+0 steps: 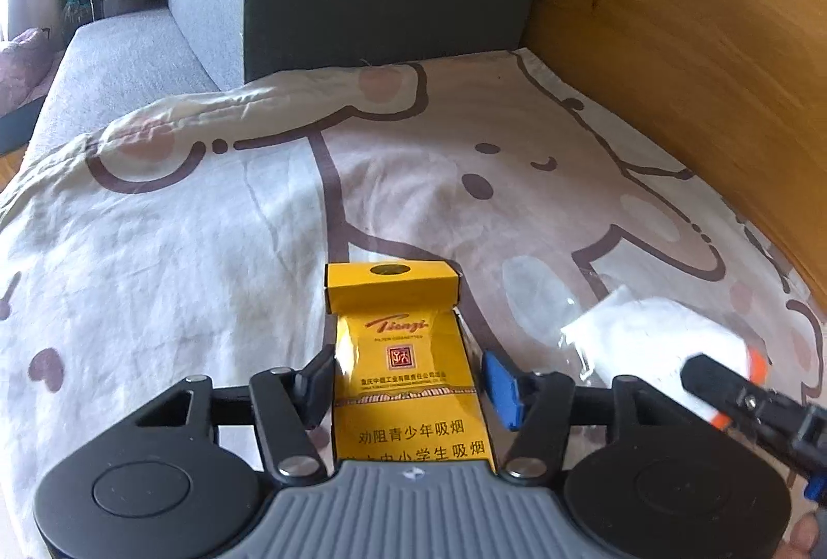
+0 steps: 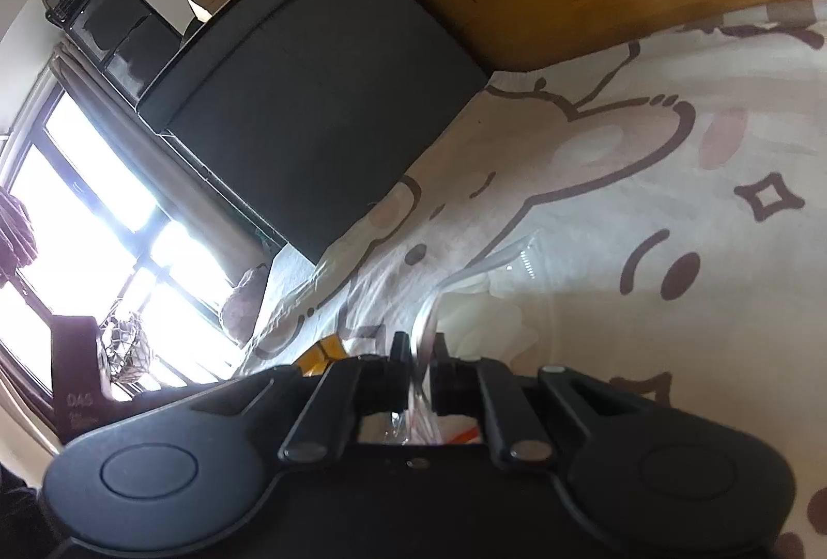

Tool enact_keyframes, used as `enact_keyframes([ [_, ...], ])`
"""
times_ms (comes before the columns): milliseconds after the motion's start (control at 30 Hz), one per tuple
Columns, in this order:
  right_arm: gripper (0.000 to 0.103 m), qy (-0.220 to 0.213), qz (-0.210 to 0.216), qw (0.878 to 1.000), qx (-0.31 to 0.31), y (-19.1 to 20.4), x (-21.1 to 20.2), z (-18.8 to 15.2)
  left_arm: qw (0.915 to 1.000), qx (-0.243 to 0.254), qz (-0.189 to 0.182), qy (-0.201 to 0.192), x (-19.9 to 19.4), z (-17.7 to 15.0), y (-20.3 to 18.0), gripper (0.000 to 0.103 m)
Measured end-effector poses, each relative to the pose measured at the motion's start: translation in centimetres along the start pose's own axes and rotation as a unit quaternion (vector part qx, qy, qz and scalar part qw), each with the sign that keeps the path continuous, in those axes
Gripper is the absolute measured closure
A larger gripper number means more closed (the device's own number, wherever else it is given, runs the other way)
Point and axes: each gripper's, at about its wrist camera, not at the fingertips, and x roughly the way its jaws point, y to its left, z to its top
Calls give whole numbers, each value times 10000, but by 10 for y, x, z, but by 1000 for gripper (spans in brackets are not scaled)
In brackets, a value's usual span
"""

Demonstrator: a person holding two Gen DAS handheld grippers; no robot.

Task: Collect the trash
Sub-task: 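Grasp the yellow box with the left tool while the right tool grasps the clear plastic bag, then lift the yellow box with the left tool while the right tool lifts the bag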

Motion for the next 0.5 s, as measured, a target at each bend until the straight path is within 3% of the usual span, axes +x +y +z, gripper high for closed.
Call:
enact_keyframes([
  [267, 95, 74, -43, 9992, -380, 20, 2, -6, 9992, -19, 76, -396, -49, -17, 14, 44],
  [500, 95, 160, -49, 9969, -772, 49, -8, -30, 9962, 3, 367, -794, -101, -35, 33, 44],
])
